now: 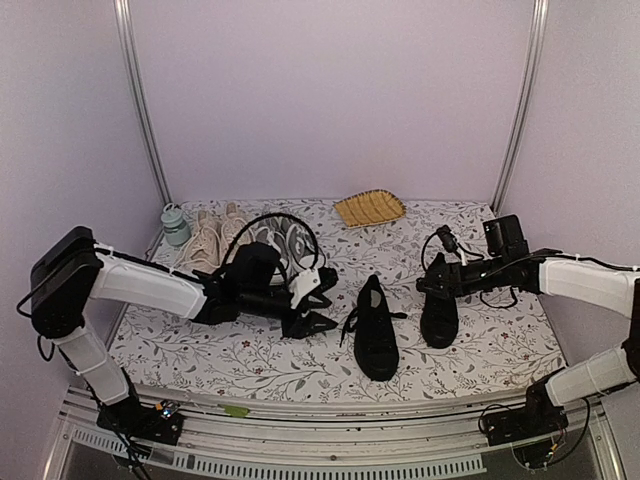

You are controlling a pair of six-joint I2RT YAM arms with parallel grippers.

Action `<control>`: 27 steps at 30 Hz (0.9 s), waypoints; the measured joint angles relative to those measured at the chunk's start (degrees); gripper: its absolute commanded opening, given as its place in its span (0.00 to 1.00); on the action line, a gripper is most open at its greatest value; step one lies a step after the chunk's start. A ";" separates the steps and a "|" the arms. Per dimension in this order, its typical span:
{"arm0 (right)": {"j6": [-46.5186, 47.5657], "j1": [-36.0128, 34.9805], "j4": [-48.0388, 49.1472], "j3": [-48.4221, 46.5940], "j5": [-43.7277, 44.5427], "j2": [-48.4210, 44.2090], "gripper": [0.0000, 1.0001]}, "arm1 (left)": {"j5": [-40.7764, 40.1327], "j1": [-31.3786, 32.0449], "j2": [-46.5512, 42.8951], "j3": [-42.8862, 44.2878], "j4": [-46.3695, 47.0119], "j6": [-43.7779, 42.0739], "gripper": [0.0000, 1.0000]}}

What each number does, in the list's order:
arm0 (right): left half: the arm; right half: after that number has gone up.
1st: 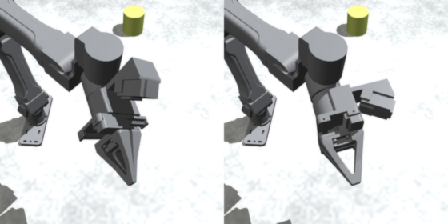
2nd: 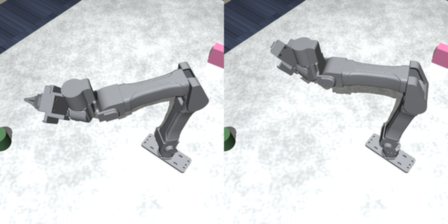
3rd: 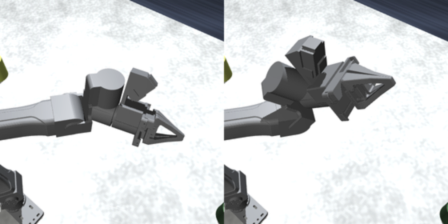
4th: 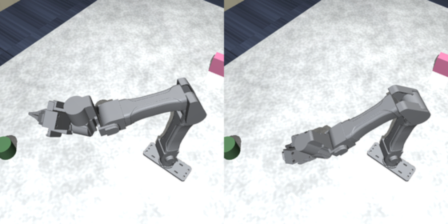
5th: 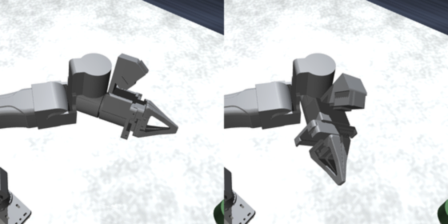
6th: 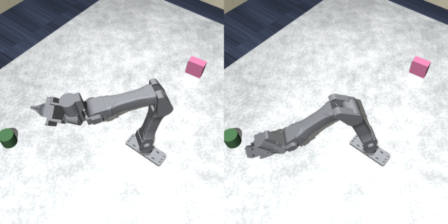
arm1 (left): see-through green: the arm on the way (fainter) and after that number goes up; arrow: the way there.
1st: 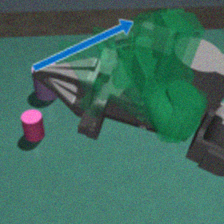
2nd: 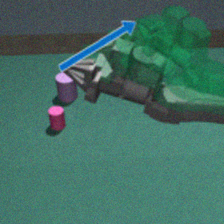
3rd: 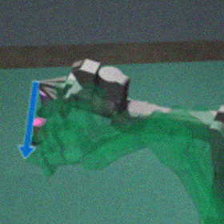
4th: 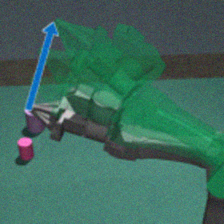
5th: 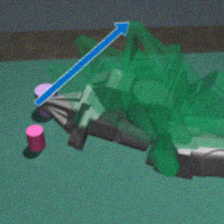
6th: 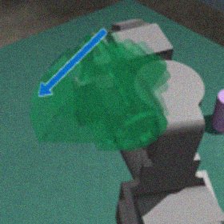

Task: Tie the shoes
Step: Adjust the loops with the shoelace on the shoe.

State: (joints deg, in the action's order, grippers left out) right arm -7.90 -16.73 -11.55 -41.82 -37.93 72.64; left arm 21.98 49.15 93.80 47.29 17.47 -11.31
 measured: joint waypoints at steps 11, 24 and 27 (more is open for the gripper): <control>1.73 -7.02 1.42 -0.42 -3.93 17.51 0.70 | 0.37 4.50 15.96 9.22 -5.51 -5.25 0.47; 5.11 -7.65 1.73 -5.09 -7.34 24.55 0.69 | 0.04 4.66 23.08 14.43 -7.39 -4.76 0.43; 5.60 -7.65 1.77 -5.51 -8.04 25.07 0.68 | -0.68 4.66 23.67 15.19 -8.04 -4.55 0.44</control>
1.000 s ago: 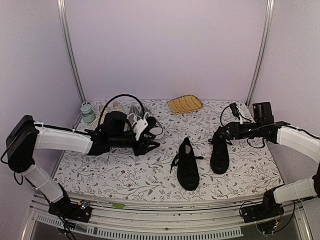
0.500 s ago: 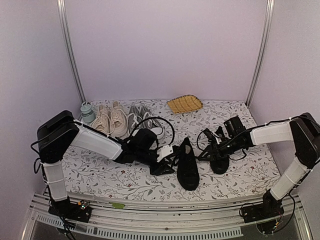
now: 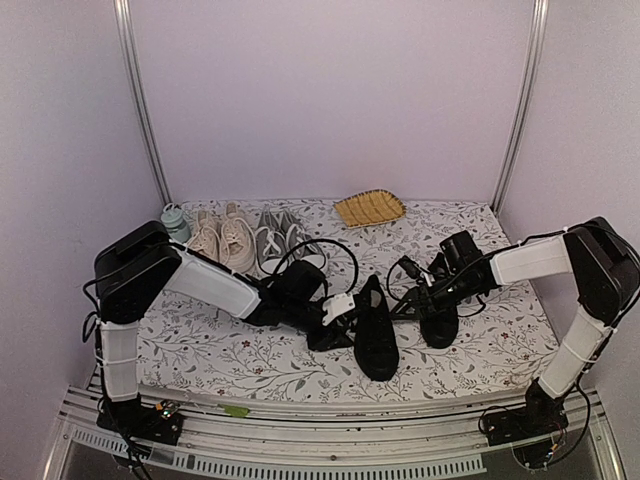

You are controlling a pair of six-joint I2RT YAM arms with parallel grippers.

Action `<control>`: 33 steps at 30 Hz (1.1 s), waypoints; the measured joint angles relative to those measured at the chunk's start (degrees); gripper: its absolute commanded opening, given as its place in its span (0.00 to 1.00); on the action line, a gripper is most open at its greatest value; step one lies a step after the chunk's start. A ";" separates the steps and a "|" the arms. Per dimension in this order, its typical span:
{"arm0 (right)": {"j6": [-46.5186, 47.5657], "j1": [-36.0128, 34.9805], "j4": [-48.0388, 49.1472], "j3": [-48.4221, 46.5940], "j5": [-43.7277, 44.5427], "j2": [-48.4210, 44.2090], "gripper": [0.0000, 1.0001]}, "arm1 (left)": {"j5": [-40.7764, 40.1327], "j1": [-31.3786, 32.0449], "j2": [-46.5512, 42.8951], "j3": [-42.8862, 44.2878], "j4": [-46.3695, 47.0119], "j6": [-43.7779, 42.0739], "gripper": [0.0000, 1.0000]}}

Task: Tie the shoes
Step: Adjust the loops with the shoelace on the shoe.

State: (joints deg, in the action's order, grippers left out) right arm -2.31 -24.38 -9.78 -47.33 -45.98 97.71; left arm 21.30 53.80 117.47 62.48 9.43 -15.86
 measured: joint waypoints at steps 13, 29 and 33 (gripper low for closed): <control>0.94 -0.48 -0.39 -0.87 -1.14 1.31 0.52 | -2.23 0.02 0.17 0.59 -0.26 1.40 0.46; 0.92 -0.48 -1.51 -0.87 -1.09 1.31 0.38 | -2.73 0.04 0.74 1.36 2.16 2.62 0.45; 0.92 -0.48 -1.68 -0.87 -1.09 1.31 0.38 | -2.38 0.04 0.74 1.36 3.45 2.78 0.42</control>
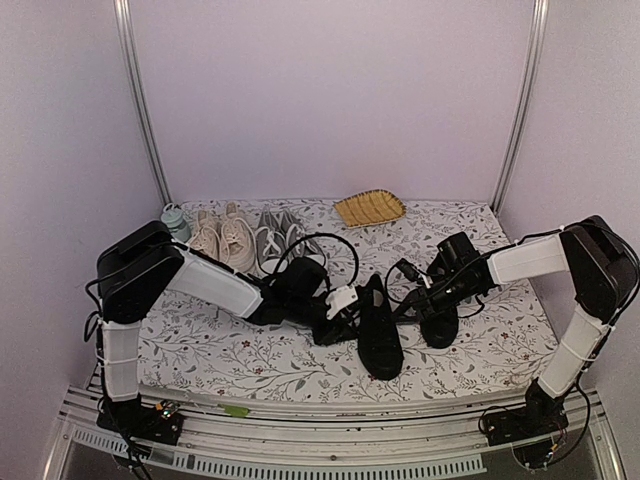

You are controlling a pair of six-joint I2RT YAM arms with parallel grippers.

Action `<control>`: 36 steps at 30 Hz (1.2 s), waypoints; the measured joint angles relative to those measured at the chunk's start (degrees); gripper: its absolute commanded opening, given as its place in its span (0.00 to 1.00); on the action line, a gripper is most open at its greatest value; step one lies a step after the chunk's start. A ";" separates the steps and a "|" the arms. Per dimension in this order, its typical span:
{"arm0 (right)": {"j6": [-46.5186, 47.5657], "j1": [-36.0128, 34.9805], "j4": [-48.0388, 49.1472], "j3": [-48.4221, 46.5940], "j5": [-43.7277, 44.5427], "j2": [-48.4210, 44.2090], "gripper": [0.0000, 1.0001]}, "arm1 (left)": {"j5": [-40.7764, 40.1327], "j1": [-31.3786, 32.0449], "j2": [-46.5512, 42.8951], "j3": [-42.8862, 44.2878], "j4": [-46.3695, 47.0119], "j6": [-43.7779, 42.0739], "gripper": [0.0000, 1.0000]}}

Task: Tie the shoes
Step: Adjust the loops with the shoelace on the shoe.

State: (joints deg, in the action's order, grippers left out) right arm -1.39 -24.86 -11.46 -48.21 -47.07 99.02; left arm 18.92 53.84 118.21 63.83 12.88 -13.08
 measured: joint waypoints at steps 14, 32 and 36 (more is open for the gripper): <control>-0.02 -0.04 -1.11 0.00 0.42 -0.02 0.01 | 0.72 0.02 -0.17 -0.02 2.54 0.76 0.00; -2.38 -0.26 -1.44 3.06 1.97 -3.61 0.01 | -7.28 -2.69 -2.80 -0.15 0.46 0.83 0.00; -2.69 -0.26 -1.16 3.48 2.69 -3.61 0.01 | -8.20 -3.91 -2.23 0.17 -0.37 0.79 0.00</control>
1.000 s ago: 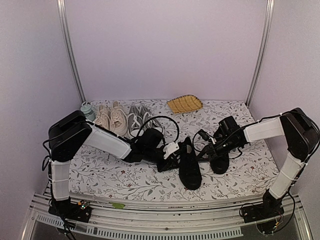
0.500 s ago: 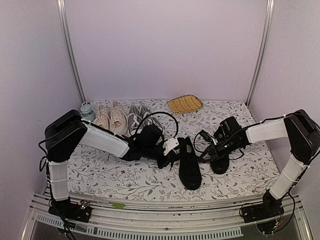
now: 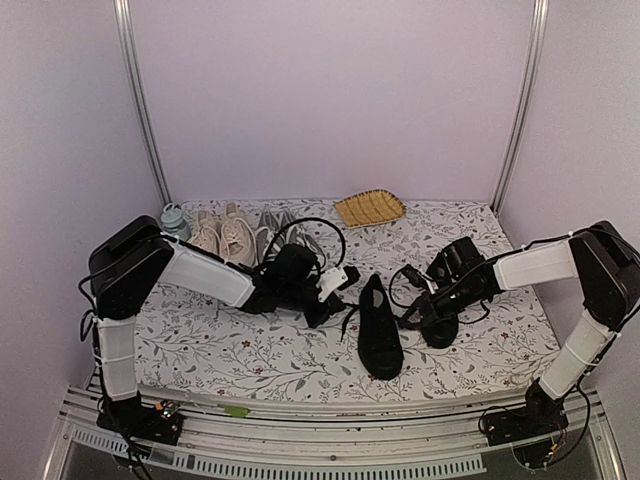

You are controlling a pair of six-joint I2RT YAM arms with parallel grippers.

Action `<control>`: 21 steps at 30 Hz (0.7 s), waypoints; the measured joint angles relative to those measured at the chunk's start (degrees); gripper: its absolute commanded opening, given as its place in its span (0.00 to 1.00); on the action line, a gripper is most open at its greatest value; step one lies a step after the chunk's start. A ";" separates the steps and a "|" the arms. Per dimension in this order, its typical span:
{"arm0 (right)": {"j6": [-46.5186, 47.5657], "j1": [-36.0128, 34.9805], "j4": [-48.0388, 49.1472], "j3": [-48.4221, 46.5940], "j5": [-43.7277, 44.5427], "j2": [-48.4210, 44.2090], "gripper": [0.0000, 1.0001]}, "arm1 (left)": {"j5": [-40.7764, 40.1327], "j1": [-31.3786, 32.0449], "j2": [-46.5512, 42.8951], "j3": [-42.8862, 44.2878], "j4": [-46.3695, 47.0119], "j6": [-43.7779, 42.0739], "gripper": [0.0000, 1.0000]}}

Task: Tie the shoes
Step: Adjust the loops with the shoelace on the shoe.

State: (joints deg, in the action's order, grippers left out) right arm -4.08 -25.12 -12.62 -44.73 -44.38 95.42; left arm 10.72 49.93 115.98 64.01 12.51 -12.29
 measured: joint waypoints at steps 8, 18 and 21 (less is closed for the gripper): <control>-0.59 0.00 0.68 1.79 0.90 0.00 0.01 | -0.59 -0.13 2.62 1.49 -0.63 -0.04 0.00; -1.07 -0.02 2.25 2.64 1.03 0.02 0.01 | -0.90 -0.37 4.07 2.75 -0.98 -0.13 0.00; -1.05 -0.02 2.47 2.64 1.09 0.46 0.01 | -0.87 -0.46 4.98 3.48 -1.09 -0.28 0.00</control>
State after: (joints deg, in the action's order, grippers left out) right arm -5.13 -25.15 -10.15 -42.09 -43.29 95.88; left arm 9.85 49.47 120.97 67.48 11.42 -12.58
